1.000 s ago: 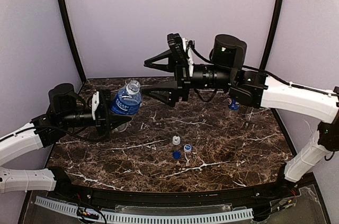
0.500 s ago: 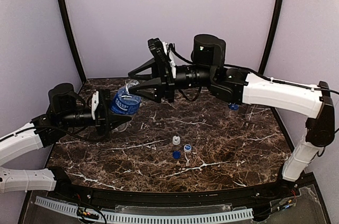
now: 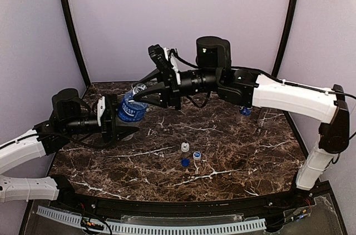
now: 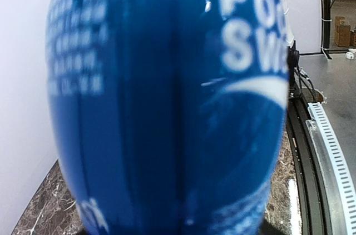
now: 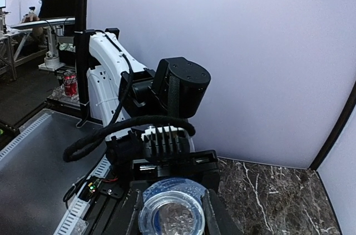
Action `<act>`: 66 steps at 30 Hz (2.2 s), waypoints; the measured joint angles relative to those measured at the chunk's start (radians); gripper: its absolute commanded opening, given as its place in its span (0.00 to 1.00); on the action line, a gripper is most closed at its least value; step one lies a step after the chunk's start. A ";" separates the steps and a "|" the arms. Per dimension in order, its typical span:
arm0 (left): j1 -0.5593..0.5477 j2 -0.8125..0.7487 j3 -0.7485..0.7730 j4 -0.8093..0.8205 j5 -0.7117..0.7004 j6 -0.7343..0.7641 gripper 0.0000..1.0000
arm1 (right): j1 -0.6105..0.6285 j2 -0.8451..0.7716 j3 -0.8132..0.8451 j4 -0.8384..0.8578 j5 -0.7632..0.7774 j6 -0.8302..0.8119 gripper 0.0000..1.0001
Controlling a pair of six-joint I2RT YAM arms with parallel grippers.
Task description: Unscrew the bottle caps
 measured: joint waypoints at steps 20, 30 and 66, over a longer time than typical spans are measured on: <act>0.228 -0.171 -0.297 0.129 -0.498 -0.169 0.99 | -0.373 -0.230 -0.464 -0.138 0.811 0.216 0.00; 0.439 -0.287 -0.422 0.132 -0.566 -0.203 0.99 | -0.432 -0.204 -0.531 -0.058 0.845 0.288 0.00; 0.492 -0.290 -0.446 0.158 -0.539 -0.209 0.99 | -0.537 -0.568 -0.572 -0.251 1.007 0.392 0.99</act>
